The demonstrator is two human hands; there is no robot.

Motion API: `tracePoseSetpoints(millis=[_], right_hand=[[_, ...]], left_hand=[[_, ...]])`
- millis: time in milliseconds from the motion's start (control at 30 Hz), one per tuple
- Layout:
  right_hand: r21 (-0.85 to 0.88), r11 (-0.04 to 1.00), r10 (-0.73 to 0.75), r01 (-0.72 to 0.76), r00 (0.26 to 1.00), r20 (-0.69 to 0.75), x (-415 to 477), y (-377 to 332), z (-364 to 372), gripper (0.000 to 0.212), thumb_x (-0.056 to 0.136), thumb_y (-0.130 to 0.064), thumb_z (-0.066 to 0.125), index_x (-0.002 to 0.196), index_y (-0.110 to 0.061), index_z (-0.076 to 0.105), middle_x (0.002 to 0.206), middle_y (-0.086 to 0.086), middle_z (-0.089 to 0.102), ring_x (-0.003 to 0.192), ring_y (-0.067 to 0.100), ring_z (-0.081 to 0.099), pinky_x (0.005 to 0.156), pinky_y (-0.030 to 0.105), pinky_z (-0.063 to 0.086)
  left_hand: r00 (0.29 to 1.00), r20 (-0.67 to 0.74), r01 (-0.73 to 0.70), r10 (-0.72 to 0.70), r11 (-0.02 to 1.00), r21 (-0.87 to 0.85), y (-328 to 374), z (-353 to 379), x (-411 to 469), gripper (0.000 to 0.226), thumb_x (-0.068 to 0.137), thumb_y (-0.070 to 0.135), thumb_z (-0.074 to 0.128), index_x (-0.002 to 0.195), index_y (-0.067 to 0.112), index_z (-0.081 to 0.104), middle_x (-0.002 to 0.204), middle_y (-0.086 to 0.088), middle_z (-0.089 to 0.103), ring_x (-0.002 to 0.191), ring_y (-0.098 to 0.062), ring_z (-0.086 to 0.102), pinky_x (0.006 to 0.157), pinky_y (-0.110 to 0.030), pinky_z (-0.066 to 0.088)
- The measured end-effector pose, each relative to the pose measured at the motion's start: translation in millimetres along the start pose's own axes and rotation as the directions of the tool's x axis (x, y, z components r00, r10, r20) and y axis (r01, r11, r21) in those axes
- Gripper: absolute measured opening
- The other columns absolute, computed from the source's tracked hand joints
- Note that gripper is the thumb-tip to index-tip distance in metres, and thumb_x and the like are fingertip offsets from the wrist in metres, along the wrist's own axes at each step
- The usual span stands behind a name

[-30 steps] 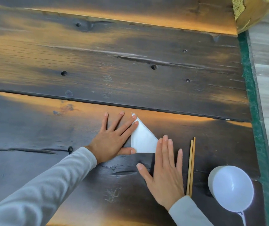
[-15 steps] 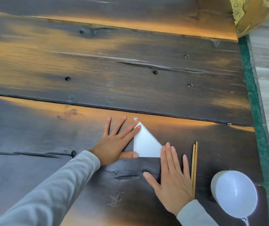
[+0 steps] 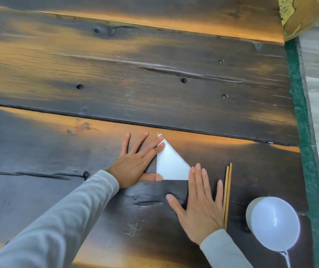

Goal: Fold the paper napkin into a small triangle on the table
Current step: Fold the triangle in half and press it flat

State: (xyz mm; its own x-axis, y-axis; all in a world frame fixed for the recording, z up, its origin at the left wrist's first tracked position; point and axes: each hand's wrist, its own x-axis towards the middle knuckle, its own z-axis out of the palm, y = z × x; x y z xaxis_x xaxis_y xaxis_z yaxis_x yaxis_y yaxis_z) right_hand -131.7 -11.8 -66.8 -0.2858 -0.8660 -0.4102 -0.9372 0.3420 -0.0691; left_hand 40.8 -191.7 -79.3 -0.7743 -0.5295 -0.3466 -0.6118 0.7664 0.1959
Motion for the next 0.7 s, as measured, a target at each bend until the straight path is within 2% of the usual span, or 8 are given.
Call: tracePoseSetpoints(millis=[67,233,367,500,567,700], right_hand=[[0.011,1.0,0.019,-0.019,0.999,0.03,-3,4,-3,0.1,0.087,-0.086,0.003,0.159,-0.018,-0.006,0.168,0.0,-0.012,0.154,0.022,-0.013,0.124,0.057,-0.006],[0.033,0.998,0.057,-0.059,0.997,0.06,0,-5,1,0.103,0.079,-0.089,-0.012,0.155,-0.021,-0.025,0.162,-0.004,-0.033,0.144,0.017,-0.038,0.119,0.055,-0.021],[0.052,0.996,0.072,-0.075,0.995,0.062,-1,-5,1,0.101,0.079,-0.089,-0.01,0.154,-0.023,-0.027,0.161,-0.005,-0.036,0.144,0.017,-0.039,0.12,0.055,-0.018],[0.069,0.995,0.069,-0.073,0.996,0.058,0,-3,3,0.1,0.078,-0.089,-0.012,0.152,-0.025,-0.032,0.159,-0.006,-0.039,0.144,0.018,-0.039,0.12,0.054,-0.019],[0.074,0.995,0.069,-0.073,0.996,0.06,0,-4,4,0.099,0.078,-0.089,-0.012,0.151,-0.025,-0.034,0.159,-0.006,-0.04,0.144,0.017,-0.04,0.12,0.053,-0.022],[0.087,0.993,0.072,-0.077,0.996,0.053,-1,-6,4,0.097,0.077,-0.088,-0.014,0.148,-0.025,-0.037,0.159,-0.005,-0.04,0.145,0.02,-0.038,0.118,0.052,-0.024]], left_hand=[[1.0,-0.006,-0.003,0.003,1.0,0.0,0,0,0,0.102,0.081,0.086,0.03,0.161,0.028,0.003,0.165,0.015,-0.02,0.149,-0.027,-0.027,0.116,-0.072,-0.008],[0.999,-0.033,-0.003,0.005,0.999,0.049,0,2,0,0.105,0.079,0.089,0.026,0.161,0.027,0.003,0.168,0.012,-0.01,0.153,-0.03,-0.013,0.117,-0.073,0.001],[1.0,0.012,0.006,-0.007,0.993,0.114,2,0,-1,0.108,0.078,0.09,0.021,0.161,0.022,0.01,0.169,0.007,0.008,0.155,-0.034,0.011,0.114,-0.075,0.017],[0.999,0.032,0.016,-0.021,0.991,0.134,5,-4,0,0.107,0.078,0.089,0.018,0.16,0.021,0.016,0.168,0.004,0.015,0.153,-0.036,0.022,0.111,-0.074,0.026],[0.998,0.056,0.026,-0.034,0.991,0.133,7,-7,0,0.107,0.078,0.089,0.017,0.161,0.022,0.009,0.169,0.005,0.009,0.153,-0.036,0.019,0.112,-0.074,0.024],[0.992,0.114,0.037,-0.055,0.988,0.149,9,-11,0,0.106,0.077,0.088,0.014,0.153,0.026,-0.026,0.166,0.009,-0.024,0.156,-0.033,-0.006,0.117,-0.071,0.009]])
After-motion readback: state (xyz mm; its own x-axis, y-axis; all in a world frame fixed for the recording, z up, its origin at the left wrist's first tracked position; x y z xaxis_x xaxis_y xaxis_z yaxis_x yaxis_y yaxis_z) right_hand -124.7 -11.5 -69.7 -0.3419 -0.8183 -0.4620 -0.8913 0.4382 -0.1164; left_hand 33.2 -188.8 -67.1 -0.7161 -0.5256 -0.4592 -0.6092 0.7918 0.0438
